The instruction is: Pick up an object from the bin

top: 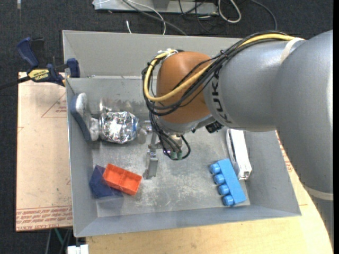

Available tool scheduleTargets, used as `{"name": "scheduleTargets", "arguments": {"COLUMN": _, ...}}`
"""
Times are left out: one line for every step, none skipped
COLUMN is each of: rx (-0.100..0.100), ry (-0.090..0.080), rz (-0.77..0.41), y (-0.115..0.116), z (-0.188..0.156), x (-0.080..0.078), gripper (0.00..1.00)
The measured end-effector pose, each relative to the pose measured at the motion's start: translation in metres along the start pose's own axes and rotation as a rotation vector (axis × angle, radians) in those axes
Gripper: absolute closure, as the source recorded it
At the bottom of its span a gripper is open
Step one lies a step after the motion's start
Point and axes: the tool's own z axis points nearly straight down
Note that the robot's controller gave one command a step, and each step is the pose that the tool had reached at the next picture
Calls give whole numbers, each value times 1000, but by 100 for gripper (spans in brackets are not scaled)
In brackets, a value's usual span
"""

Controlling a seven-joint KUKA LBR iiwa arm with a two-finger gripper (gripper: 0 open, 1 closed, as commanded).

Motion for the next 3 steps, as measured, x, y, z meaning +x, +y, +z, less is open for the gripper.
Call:
{"name": "scheduleTargets", "arguments": {"rx": -1, "ry": 2, "rz": 12, "y": 48, "z": 76, "x": 33, "gripper": 0}}
{"name": "scheduleTargets", "arguments": {"rx": -3, "ry": -15, "rz": 85, "y": 65, "z": 17, "x": 37, "gripper": 0}}
{"name": "scheduleTargets", "arguments": {"rx": 1, "ry": 6, "rz": 49, "y": 87, "z": 47, "x": 72, "gripper": 0}}
